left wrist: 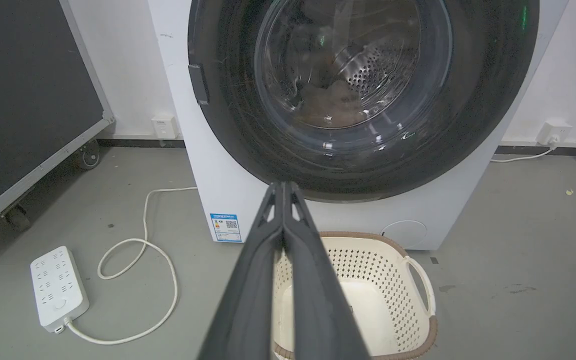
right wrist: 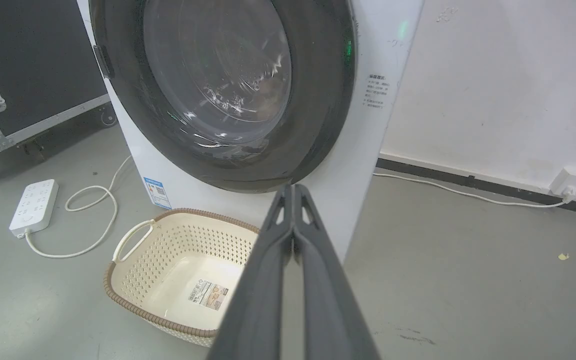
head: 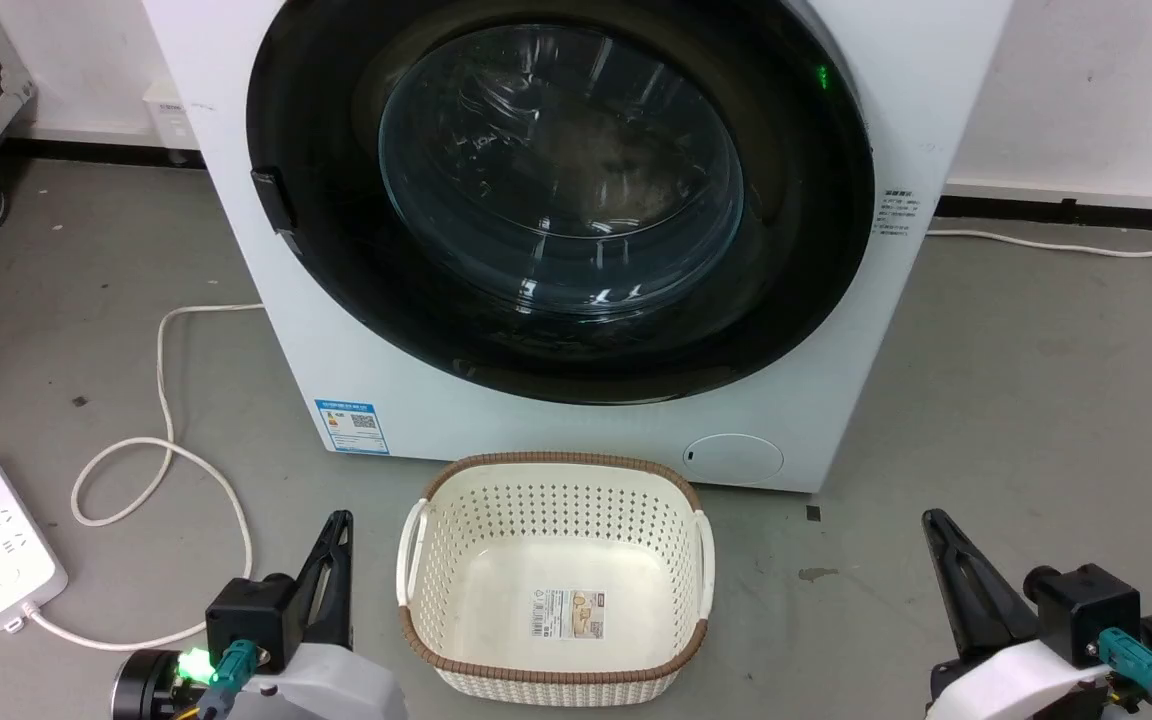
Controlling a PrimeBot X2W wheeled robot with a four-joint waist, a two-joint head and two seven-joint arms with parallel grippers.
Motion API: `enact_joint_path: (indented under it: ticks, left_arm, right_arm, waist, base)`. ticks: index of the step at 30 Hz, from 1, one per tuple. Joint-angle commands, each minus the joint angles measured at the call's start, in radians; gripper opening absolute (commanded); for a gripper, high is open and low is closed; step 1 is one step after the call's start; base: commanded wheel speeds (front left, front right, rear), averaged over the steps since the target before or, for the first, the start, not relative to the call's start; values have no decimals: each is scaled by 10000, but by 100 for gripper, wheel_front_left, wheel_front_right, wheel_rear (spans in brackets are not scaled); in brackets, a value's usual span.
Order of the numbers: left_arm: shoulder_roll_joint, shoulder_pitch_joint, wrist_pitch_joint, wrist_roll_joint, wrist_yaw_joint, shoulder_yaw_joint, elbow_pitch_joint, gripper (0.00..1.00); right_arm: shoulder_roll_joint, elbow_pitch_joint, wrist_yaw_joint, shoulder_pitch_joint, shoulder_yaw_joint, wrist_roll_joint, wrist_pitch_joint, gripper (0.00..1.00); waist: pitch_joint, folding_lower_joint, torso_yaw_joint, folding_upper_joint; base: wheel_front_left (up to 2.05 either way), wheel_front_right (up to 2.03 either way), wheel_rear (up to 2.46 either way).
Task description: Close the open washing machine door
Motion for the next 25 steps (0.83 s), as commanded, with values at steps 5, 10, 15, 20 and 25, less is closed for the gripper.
enact_joint_path:
  ticks: [5,10,15,20,25]
  left_arm:
    - [-4,-128,166,181,92,86,-126,0]
    - [-5,-134,247,232,113,126,-174,0]
    - [-6,-142,350,297,138,176,-233,0]
    - [-7,-150,452,361,164,226,-293,0]
    - [-9,-158,554,425,190,276,-353,0]
  right_arm:
    - [55,-128,-6,-181,68,-82,133,0]
    - [57,-161,-6,-197,98,-96,215,0]
    - [60,-202,-7,-218,135,-113,318,0]
    - [63,-243,-7,-238,172,-130,421,0]
    - [66,-283,-7,-259,209,-147,523,0]
  waist:
    - [9,0,-14,0]
    - [15,0,-23,0]
    - [22,0,-34,0]
    - [30,-1,-46,0]
    - [37,-1,-57,0]
  base:
    - [0,0,0]
    - [0,0,0]
    - [0,0,0]
    - [0,0,0]
    - [0,0,0]
